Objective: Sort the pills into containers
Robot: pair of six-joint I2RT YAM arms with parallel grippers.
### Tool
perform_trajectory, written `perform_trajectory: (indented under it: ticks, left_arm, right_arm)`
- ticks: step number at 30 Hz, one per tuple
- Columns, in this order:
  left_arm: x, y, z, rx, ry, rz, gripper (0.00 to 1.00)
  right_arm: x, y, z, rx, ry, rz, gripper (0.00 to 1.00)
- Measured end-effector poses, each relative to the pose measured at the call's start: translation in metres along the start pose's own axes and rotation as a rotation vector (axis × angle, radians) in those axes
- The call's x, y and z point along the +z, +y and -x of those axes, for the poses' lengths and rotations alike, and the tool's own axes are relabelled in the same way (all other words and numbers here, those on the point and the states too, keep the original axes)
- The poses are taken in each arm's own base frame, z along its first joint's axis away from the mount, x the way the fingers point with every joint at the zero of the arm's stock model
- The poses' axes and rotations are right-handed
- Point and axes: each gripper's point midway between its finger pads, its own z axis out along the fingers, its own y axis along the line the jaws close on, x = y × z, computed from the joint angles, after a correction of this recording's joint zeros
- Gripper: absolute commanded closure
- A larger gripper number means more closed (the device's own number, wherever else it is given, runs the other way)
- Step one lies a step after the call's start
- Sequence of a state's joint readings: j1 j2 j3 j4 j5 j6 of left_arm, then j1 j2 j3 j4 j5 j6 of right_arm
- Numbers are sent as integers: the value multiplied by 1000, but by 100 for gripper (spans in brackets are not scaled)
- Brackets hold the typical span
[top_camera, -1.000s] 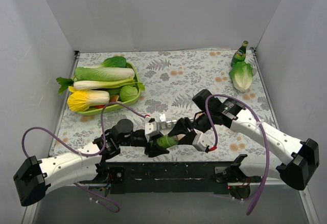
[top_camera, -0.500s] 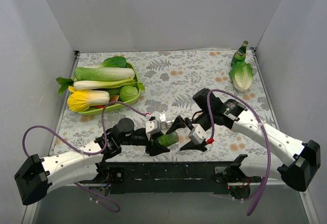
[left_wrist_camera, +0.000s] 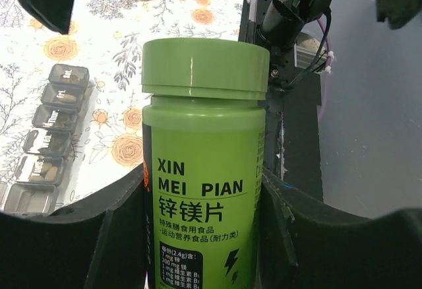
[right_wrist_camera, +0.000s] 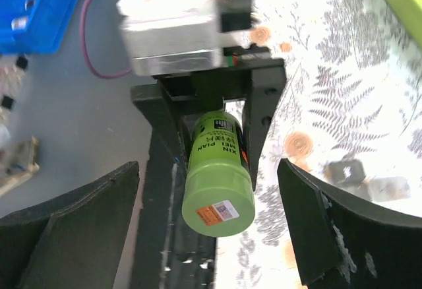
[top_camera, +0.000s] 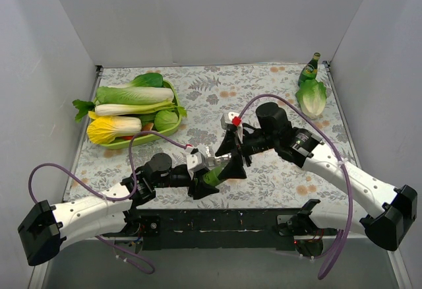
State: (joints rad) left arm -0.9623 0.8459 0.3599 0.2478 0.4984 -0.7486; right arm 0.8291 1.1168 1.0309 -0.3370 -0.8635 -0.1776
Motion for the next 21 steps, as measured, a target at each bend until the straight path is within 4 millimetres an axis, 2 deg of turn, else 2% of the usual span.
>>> perform_trajectory:
  ticks: [5, 14, 17, 18, 21]
  left_arm:
    - [0, 3, 0, -1, 0, 14, 100]
    - [0, 8, 1, 0, -5, 43, 100]
    - [0, 8, 1, 0, -5, 46, 100]
    - [0, 8, 1, 0, -5, 46, 100]
    - [0, 8, 1, 1, -6, 46, 100]
  right_arm:
    - [0, -6, -9, 236, 14, -72, 8]
    - [2, -14, -39, 382, 60, -138, 16]
    - [2, -15, -43, 394, 66, -145, 26]
    - [2, -15, -43, 393, 65, -144, 36]
    - [2, -15, -41, 385, 61, -142, 58]
